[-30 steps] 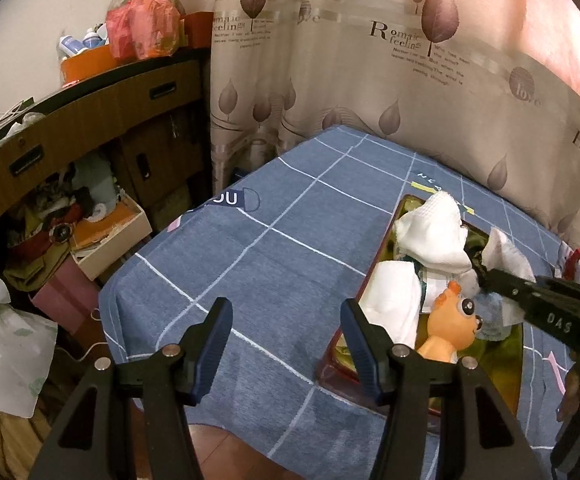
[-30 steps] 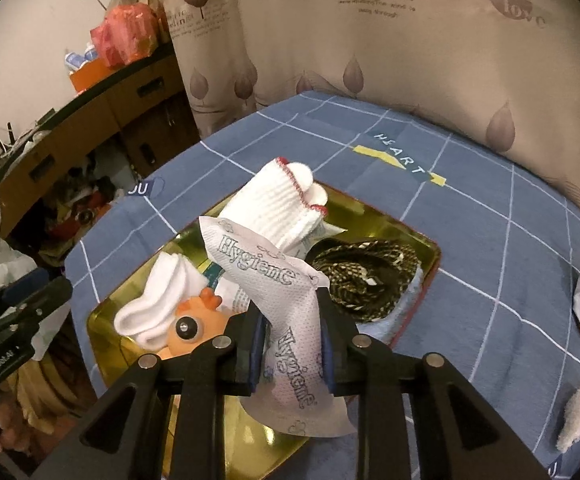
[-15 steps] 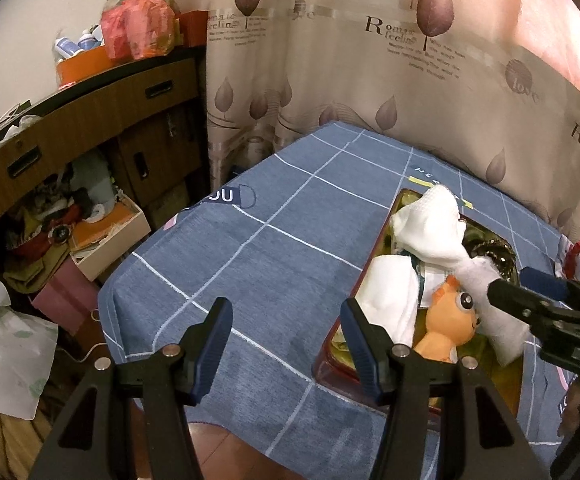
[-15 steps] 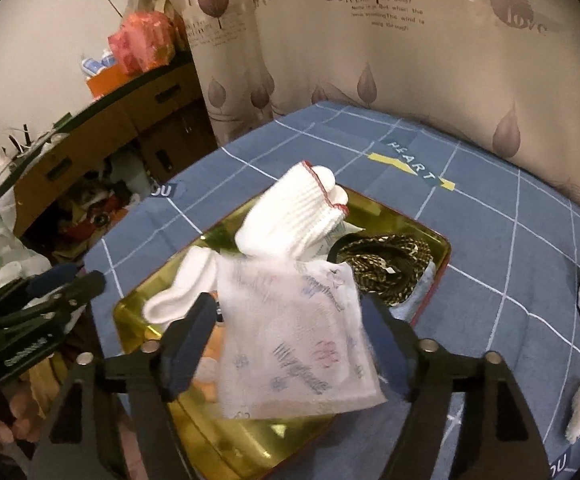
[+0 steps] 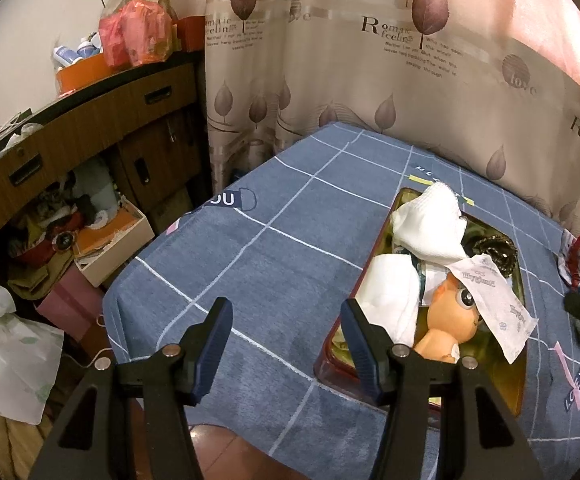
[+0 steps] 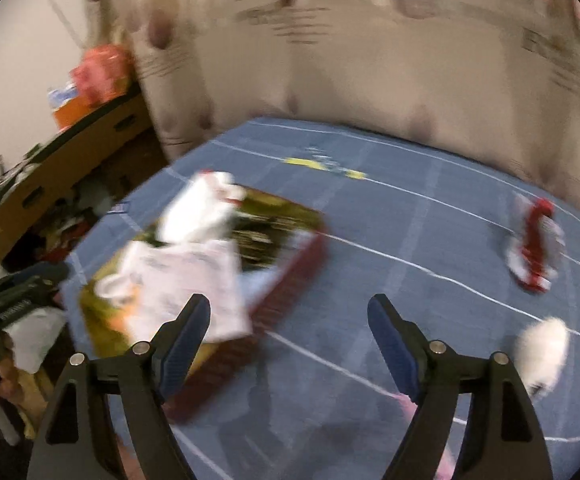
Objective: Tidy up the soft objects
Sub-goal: 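Release the wipes packet onto the orange toy with the right gripper, then grasp the white fluffy sock with the right gripper, then grasp the red-and-white sock with the left gripper while the right gripper holds the fluffy sock, then carry the red-and-white sock into the gold tin and release it with the left gripper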
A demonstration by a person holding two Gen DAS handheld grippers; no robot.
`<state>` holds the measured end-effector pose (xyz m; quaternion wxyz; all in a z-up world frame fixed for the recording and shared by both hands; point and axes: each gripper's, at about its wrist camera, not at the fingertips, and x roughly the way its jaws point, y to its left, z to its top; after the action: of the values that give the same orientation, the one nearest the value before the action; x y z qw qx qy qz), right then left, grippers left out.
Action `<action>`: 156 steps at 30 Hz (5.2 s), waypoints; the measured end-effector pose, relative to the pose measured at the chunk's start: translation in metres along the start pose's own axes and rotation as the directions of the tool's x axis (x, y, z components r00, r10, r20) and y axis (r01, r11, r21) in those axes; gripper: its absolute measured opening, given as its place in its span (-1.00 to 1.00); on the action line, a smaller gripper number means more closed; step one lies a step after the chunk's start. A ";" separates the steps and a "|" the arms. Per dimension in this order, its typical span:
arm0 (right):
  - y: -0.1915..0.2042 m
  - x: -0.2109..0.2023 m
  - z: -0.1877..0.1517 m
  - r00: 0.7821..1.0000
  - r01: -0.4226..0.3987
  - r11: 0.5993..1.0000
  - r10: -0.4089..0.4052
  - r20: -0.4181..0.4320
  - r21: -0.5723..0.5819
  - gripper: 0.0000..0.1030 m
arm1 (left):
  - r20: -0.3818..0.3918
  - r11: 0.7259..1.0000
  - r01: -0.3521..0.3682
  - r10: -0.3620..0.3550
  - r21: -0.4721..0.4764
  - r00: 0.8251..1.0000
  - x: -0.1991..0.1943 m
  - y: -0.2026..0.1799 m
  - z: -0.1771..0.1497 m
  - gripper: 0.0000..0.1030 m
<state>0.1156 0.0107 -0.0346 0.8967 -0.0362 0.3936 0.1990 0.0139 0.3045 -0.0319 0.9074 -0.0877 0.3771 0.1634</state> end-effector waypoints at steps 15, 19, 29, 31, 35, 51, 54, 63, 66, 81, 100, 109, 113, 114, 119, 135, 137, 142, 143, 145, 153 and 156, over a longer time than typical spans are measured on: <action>-0.147 -0.017 -0.032 0.949 0.315 0.935 -0.312 -0.045 0.161 0.60 | 0.002 0.998 -0.032 0.032 0.046 0.999 0.004 -0.009 -0.002 0.12; -0.166 -0.001 -0.043 0.953 0.303 0.925 -0.290 -0.090 0.229 0.60 | 0.001 0.998 -0.037 0.037 0.054 0.999 0.005 -0.010 -0.003 0.12; -0.165 0.023 -0.052 0.936 0.350 0.916 -0.331 -0.123 0.197 0.42 | -0.013 0.996 -0.049 0.050 0.072 0.999 0.010 -0.012 -0.005 0.12; -0.165 0.024 -0.052 0.936 0.350 0.915 -0.330 -0.126 0.199 0.32 | -0.020 0.996 -0.048 0.049 0.073 0.999 0.012 -0.013 -0.005 0.12; -0.166 0.026 -0.052 0.938 0.344 0.919 -0.325 -0.125 0.193 0.06 | -0.026 0.995 -0.057 0.060 0.085 0.998 0.016 -0.015 -0.007 0.12; -0.165 0.024 -0.053 0.947 0.319 0.933 -0.306 -0.102 0.167 -0.15 | -0.026 0.987 -0.087 0.091 0.137 0.995 0.022 -0.025 -0.015 0.12; -0.171 0.020 -0.055 0.947 0.319 0.932 -0.306 -0.095 0.174 -0.15 | -0.015 0.986 -0.096 0.099 0.137 0.995 0.022 -0.026 -0.017 0.12; -0.217 -0.008 -0.071 0.923 0.384 0.899 -0.371 -0.099 0.209 -0.15 | -0.016 0.972 -0.050 0.056 0.230 0.998 0.013 -0.055 -0.020 0.12; -0.239 -0.018 -0.079 0.911 0.413 0.881 -0.399 -0.108 0.231 -0.15 | 0.006 0.953 -0.014 0.012 0.301 1.000 0.002 -0.079 -0.018 0.12; -0.301 -0.050 -0.105 0.888 0.459 0.821 -0.437 -0.144 0.339 -0.14 | -0.091 0.783 0.319 -0.321 0.534 0.943 -0.017 -0.264 -0.008 0.13; -0.296 -0.046 -0.103 0.889 0.457 0.836 -0.432 -0.149 0.305 -0.12 | -0.282 0.712 0.531 -0.451 0.459 0.847 0.042 -0.476 0.023 0.14; -0.296 -0.046 -0.104 0.895 0.446 0.840 -0.422 -0.145 0.309 -0.08 | -0.317 0.820 0.506 -0.422 0.267 0.850 0.094 -0.507 0.039 0.14; -0.297 -0.046 -0.104 0.900 0.436 0.843 -0.412 -0.141 0.317 -0.07 | -0.322 0.851 0.459 -0.373 0.255 0.870 0.115 -0.519 0.041 0.14; -0.297 -0.046 -0.104 0.900 0.436 0.843 -0.413 -0.142 0.315 -0.06 | -0.322 0.855 0.450 -0.364 0.257 0.874 0.119 -0.521 0.041 0.14; -0.297 -0.046 -0.104 0.903 0.430 0.844 -0.407 -0.140 0.320 -0.04 | -0.341 0.866 0.457 -0.375 0.204 0.862 0.132 -0.514 0.040 -0.06; -0.297 -0.045 -0.103 0.902 0.431 0.844 -0.408 -0.141 0.319 -0.04 | -0.308 0.821 0.485 -0.398 0.301 0.864 0.090 -0.489 0.042 -0.79; -0.297 -0.045 -0.103 0.902 0.431 0.844 -0.408 -0.141 0.319 -0.04 | -0.300 0.808 0.489 -0.402 0.328 0.865 0.080 -0.484 0.043 -0.79; -0.296 -0.044 -0.103 0.902 0.432 0.844 -0.409 -0.142 0.317 -0.03 | -0.285 0.775 0.490 -0.404 0.398 0.870 0.054 -0.463 0.043 -0.79; -0.296 -0.045 -0.103 0.901 0.433 0.844 -0.409 -0.142 0.317 -0.03 | -0.283 0.768 0.489 -0.402 0.413 0.871 0.049 -0.457 0.043 -0.79; -0.296 -0.045 -0.103 0.902 0.432 0.844 -0.409 -0.141 0.319 -0.03 | -0.283 0.759 0.490 -0.402 0.429 0.871 0.041 -0.446 0.043 -0.79; -0.296 -0.045 -0.103 0.902 0.432 0.844 -0.409 -0.141 0.318 -0.03 | -0.283 0.739 0.481 -0.390 0.472 0.876 0.011 -0.395 0.045 -0.79; -0.296 -0.045 -0.103 0.902 0.431 0.844 -0.408 -0.141 0.319 -0.03 | -0.272 0.738 0.472 -0.386 0.483 0.882 0.001 -0.374 0.048 -0.79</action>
<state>0.1310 -0.2983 -0.1001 0.8970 0.0283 0.4348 -0.0748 0.1812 -0.0299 0.0144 0.8760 0.0722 0.4457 -0.1697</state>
